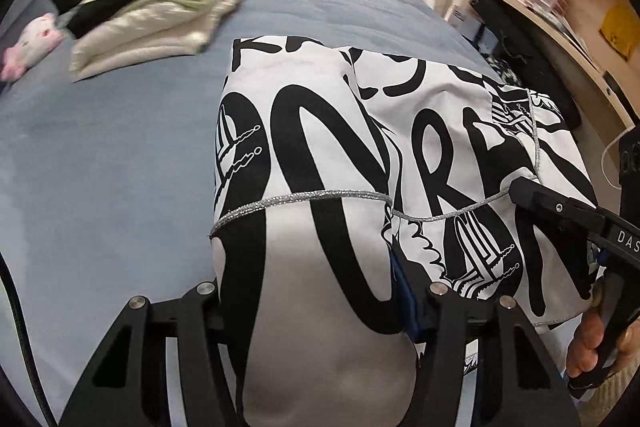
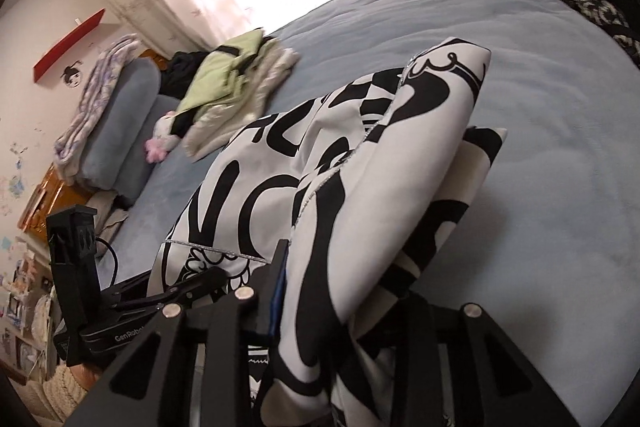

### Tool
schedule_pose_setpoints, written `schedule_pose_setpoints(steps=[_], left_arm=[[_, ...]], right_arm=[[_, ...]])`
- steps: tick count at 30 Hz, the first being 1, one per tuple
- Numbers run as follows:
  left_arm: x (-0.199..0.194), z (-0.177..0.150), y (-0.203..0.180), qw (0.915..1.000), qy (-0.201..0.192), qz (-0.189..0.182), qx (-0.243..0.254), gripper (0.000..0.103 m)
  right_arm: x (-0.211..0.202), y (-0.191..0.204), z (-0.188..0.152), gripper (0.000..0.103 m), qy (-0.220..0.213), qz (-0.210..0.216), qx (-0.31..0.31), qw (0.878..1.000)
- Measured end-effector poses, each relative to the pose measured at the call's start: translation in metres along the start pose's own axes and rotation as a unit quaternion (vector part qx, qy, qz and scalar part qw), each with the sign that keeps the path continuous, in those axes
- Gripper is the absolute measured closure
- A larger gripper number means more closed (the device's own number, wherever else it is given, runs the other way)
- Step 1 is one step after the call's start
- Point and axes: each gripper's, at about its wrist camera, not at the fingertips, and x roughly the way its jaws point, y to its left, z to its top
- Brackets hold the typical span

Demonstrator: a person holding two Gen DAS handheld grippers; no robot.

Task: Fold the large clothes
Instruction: 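Lift the folded hoodie and carry it to the folded clothes stack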

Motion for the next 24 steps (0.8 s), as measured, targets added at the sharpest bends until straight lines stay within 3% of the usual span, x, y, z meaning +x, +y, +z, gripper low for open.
schedule_pose_setpoints(steps=[6, 8, 14, 18, 24], left_arm=[[0.002, -0.002, 0.017, 0.9994, -0.019, 0.018, -0.024, 0.047], [0.003, 0.006, 0.008, 0.999, -0.028, 0.025, -0.025, 0.047], [-0.009, -0.016, 0.035, 0.9964, -0.069, 0.046, -0.017, 0.047], [-0.002, 0.01, 0.01, 0.9917, -0.105, 0.075, 0.0, 0.047], [0.013, 0.128, 0.075, 0.9846, -0.146, 0.096, -0.006, 0.046]], right_arm=[[0.038, 0.072, 0.02, 0.073, 0.007, 0.032, -0.02, 0.999], [0.053, 0.1, 0.037, 0.073, 0.004, 0.04, -0.028, 0.999], [0.09, 0.162, 0.102, 0.073, -0.024, 0.077, -0.041, 0.996], [0.126, 0.194, 0.163, 0.073, -0.045, 0.103, -0.045, 0.993], [0.195, 0.233, 0.269, 0.073, -0.081, 0.13, -0.044, 0.987]])
